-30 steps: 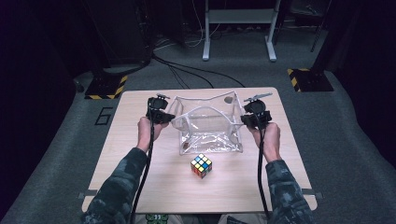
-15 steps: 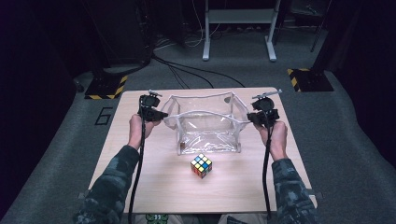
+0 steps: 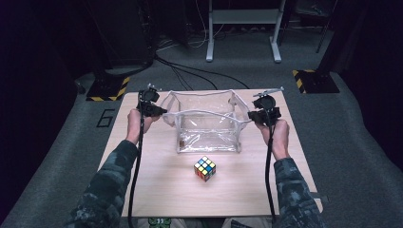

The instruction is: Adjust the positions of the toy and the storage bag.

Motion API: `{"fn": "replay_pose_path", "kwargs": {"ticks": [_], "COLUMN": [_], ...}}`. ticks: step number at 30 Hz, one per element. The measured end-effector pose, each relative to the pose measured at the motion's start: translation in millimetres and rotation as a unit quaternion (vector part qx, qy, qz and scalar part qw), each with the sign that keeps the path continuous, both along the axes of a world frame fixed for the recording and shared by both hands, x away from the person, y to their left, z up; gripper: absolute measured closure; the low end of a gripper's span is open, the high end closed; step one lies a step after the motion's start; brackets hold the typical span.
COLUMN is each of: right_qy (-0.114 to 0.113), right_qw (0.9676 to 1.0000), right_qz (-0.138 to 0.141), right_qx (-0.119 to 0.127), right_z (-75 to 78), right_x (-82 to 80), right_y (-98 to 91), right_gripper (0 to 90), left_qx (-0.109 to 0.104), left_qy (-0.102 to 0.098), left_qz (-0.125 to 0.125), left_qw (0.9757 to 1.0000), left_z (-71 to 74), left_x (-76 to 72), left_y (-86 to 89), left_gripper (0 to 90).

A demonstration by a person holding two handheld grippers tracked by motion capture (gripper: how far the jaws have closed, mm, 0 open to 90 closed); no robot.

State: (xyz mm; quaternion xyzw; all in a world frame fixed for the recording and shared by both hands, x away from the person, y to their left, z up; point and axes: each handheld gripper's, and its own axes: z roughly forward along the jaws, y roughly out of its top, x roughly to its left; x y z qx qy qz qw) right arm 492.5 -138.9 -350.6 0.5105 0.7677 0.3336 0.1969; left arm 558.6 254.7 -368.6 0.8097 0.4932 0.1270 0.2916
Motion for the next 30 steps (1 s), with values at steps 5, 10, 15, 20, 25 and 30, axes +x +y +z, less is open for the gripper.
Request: {"fn": "replay_pose_path", "kwargs": {"ticks": [5, 10, 15, 20, 25, 30], "right_qy": [-0.005, -0.004, 0.003, 0.011, 0.008, 0.006], "right_qw": [1.0000, 1.0000, 1.0000, 0.9999, 0.9998, 0.9995], "right_qz": [0.006, 0.006, 0.004, -0.004, -0.006, -0.010], "right_qx": [-0.004, -0.003, -0.002, 0.009, 0.016, 0.028], "right_z": [0.8, 1.7, -2.0, -6.3, -8.9, -7.6], "right_x": [-1.3, 2.8, 7.2, 13.8, 14.8, 13.8], "right_y": [3.4, 7.9, 11.4, 11.7, 13.5, 15.2], "right_gripper": [88.3, 88.2, 88.2, 87.7, 84.3, 74.8], "left_qx": [0.004, 0.008, 0.011, 0.008, 0.022, 0.023], "left_qy": [0.000, 0.001, 0.014, 0.018, 0.005, -0.014], "left_qz": [0.001, 0.003, 0.010, 0.017, 0.028, 0.052], "left_qw": [1.0000, 1.0000, 0.9998, 0.9997, 0.9994, 0.9983], "left_z": [3.7, 2.5, -3.9, -8.2, -8.0, -5.2], "left_x": [6.3, 12.7, 20.1, 24.8, 22.4, 19.7], "left_y": [2.1, 3.0, 5.3, 5.0, -0.1, -0.9], "left_gripper": [89.2, 89.1, 88.8, 87.5, 75.7, 40.4]}}
